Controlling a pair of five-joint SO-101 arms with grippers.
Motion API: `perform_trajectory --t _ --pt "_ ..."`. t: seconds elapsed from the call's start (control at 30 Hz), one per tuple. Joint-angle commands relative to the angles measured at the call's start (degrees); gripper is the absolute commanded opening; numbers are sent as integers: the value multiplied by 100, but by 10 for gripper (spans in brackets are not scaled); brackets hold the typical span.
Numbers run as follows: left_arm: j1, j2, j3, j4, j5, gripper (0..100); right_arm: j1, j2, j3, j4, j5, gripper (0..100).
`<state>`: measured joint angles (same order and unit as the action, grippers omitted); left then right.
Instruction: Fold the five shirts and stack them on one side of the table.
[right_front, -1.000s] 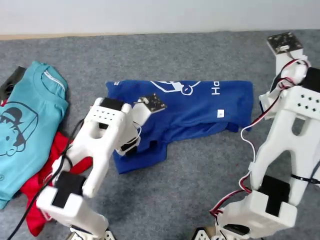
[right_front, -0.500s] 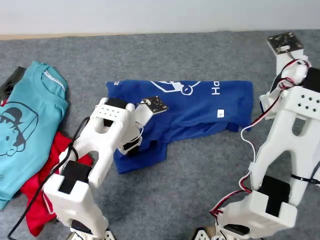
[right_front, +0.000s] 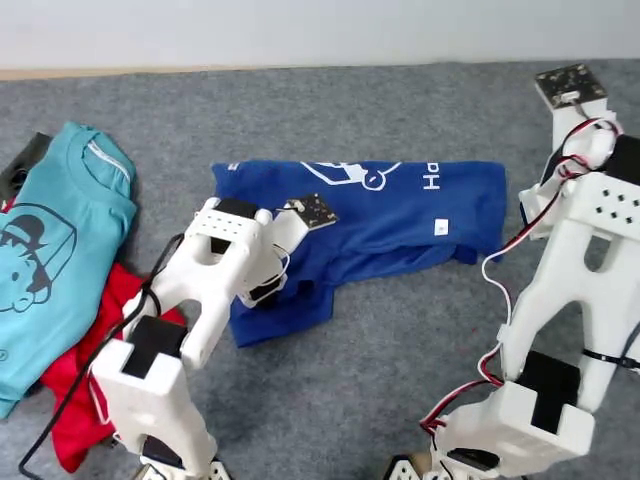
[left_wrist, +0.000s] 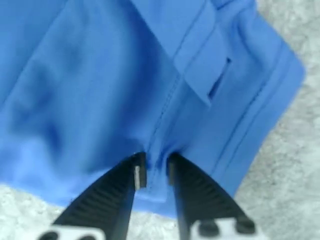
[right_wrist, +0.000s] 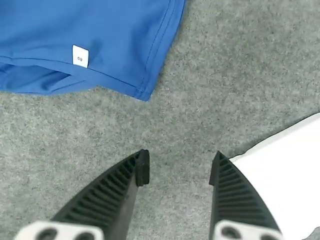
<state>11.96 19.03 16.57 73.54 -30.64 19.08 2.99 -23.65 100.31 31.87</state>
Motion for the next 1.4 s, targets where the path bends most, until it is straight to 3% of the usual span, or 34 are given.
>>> perform_trajectory --t 0.0,0.2,0.7,1.37 --pt "9 123 -233 53 0 50 57 -462 -281 233 62 205" --pt "79 26 -365 264 -9 3 57 -462 -281 233 62 205" --pt "563 -1257 -330 1495 -9 3 57 -470 -281 233 62 205" --pt "369 -571 -145 932 9 54 57 -470 -281 233 62 205"
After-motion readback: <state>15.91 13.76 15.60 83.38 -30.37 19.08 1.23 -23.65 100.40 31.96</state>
